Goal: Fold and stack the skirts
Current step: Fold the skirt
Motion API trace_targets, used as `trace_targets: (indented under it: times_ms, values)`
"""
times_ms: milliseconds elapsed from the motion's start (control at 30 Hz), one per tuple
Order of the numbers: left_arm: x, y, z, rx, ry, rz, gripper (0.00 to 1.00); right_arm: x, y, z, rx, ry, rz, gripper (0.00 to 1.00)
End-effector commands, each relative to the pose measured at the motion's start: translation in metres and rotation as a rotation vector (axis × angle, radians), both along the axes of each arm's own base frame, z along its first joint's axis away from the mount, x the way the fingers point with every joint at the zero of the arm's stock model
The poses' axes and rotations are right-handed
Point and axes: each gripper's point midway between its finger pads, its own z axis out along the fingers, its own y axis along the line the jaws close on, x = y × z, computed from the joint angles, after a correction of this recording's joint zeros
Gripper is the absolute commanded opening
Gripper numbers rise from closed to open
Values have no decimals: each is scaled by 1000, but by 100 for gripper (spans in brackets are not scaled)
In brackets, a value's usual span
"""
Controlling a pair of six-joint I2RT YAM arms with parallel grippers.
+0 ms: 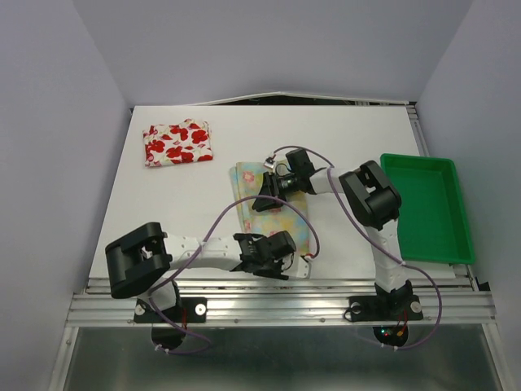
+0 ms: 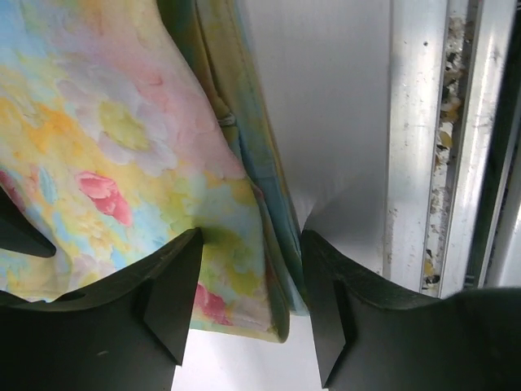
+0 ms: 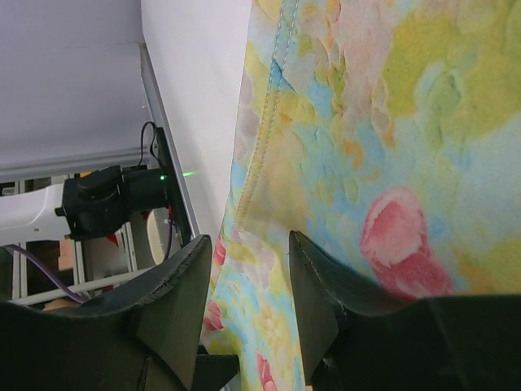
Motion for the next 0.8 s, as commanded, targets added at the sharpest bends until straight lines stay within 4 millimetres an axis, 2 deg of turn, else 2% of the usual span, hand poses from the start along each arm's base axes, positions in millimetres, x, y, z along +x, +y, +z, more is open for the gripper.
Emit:
trace_targets:
  times_ms: [0, 167, 300, 333, 367, 400, 500, 533, 600, 633, 667, 767]
  values:
    - [10, -4, 0, 1, -49, 63, 61, -9, -15, -67, -174, 42, -62, 50]
    - [2, 1, -8, 26, -13, 45, 51, -10, -15, -68, -180, 50, -68, 50]
    - [-5, 6, -12, 47, 26, 32, 30, -9, -14, -63, -171, 51, -68, 50]
    - [-9, 6, -12, 45, 45, 20, 19, -9, -14, -62, -168, 44, -65, 50]
    - [-11, 8, -11, 50, 55, 13, 13, -6, -12, -54, -157, 22, -63, 50]
    - [-13, 7, -6, 34, 58, 4, 2, -4, -12, -49, -154, 6, -59, 51]
    - [-23, 8, 1, 13, 96, -30, 0, 11, -6, -15, -128, -100, -36, 54]
    - [-28, 9, 2, 8, 116, -58, 0, 23, 1, 4, -103, -147, -39, 55]
    - [-31, 11, 6, -5, 118, -71, 0, 39, -1, 28, -76, -179, -56, 57]
    - [-32, 13, 5, 3, 123, -78, 0, 58, -2, 49, -46, -217, -76, 57]
    - [-33, 14, 5, 7, 126, -83, 0, 66, -5, 55, -39, -224, -86, 57]
    - [-38, 17, 5, 7, 146, -100, 0, 87, -18, 58, -52, -270, -94, 56]
